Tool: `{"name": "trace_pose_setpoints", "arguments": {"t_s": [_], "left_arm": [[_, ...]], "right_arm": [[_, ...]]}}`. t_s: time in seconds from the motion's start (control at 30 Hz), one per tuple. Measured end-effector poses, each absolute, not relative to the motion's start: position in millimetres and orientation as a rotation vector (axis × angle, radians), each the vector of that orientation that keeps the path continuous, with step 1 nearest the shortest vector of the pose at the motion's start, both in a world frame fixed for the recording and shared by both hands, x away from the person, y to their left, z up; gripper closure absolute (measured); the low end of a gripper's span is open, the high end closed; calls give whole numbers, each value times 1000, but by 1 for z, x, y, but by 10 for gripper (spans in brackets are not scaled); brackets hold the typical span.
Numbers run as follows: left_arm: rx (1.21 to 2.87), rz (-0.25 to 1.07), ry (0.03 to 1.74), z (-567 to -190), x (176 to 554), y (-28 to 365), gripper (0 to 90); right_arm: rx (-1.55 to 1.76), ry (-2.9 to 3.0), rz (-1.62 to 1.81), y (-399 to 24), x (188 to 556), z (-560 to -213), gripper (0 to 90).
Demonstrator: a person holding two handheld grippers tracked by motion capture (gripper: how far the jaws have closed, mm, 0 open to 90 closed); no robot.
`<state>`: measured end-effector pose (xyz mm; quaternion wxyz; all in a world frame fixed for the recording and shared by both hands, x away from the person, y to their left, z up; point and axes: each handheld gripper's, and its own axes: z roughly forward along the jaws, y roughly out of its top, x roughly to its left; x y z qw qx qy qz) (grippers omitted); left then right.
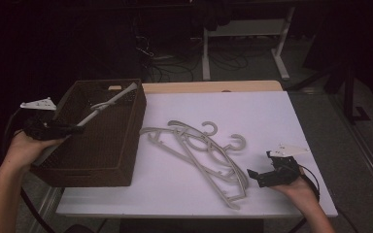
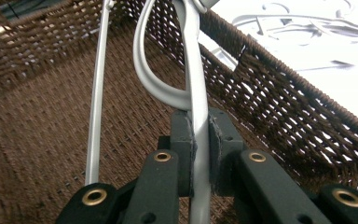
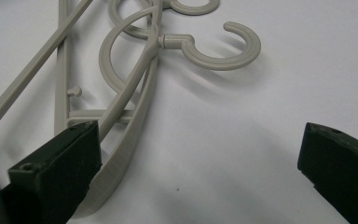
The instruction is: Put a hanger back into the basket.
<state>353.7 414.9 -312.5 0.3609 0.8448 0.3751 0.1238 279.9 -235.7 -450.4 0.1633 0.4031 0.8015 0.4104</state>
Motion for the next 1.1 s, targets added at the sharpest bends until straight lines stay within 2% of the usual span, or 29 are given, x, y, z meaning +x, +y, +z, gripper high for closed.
{"name": "trace_pose_setpoints", "arguments": {"t_s": [0.23, 0.57, 0.77, 1.1], "left_arm": [[2258, 289, 977, -332, 369, 409, 815], [2238, 219, 1028, -355, 372, 421, 803], [2182, 242, 1036, -356, 370, 430, 687], [2085, 275, 1037, -341, 368, 420, 413]], "right_arm": [[1149, 2285, 1170, -236, 280, -450, 0], [1149, 2284, 1169, -236, 281, -450, 0], [1155, 2282, 1169, -235, 282, -449, 0], [1145, 2290, 1158, -233, 284, -448, 0]]}}
